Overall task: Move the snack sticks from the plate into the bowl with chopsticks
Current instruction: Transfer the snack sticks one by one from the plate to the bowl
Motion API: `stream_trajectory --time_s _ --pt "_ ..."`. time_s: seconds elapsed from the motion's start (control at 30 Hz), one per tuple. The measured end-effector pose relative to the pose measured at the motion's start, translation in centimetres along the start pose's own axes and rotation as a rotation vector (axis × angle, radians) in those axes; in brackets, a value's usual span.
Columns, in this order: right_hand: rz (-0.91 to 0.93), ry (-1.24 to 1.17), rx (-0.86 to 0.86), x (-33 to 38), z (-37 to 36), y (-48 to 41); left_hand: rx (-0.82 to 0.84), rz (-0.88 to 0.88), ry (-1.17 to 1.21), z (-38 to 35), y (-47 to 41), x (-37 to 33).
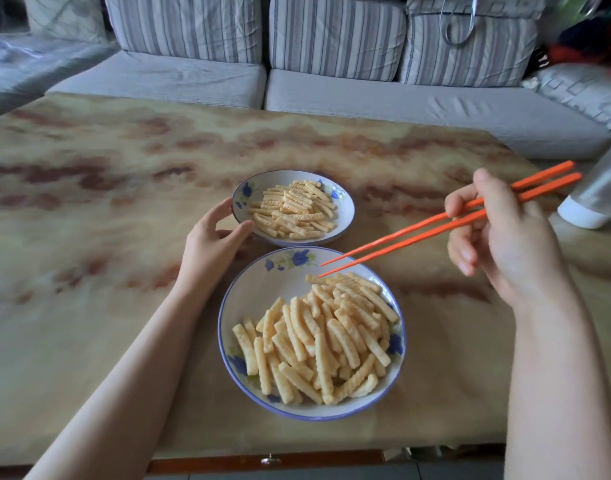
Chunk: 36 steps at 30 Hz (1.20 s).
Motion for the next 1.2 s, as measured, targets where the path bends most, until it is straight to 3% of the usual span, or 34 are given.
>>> stream_trajectory --time_s 0.23,0.63,0.83,1.2 --pt "-0.027 0.07 0.041 -0.8 -2.0 0.0 0.005 0.0 0.006 0.0 -0.1 0.1" --pt "0.043 -0.298 -0.241 0.0 -0.5 -0.2 0.001 -0.013 -0.009 0.0 0.0 0.0" --pt "0.084 -0.238 -0.372 -1.3 -1.3 -0.5 0.0 -0.01 -0.01 0.0 0.0 -0.1" --pt "0.069 -0.112 -0.254 -2.3 -3.0 -1.1 -0.003 0.003 -0.006 0.0 0.0 -0.1"
Point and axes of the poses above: each hand's wrist, its own y-axis away from the middle knuckle, its own z-axis out of the back of the hand, x = y × z, the point moved 9 cm from there along -y, towards the middle knuckle, and after that the axes turned 3 degrees about -y, right-handed, at the moved point
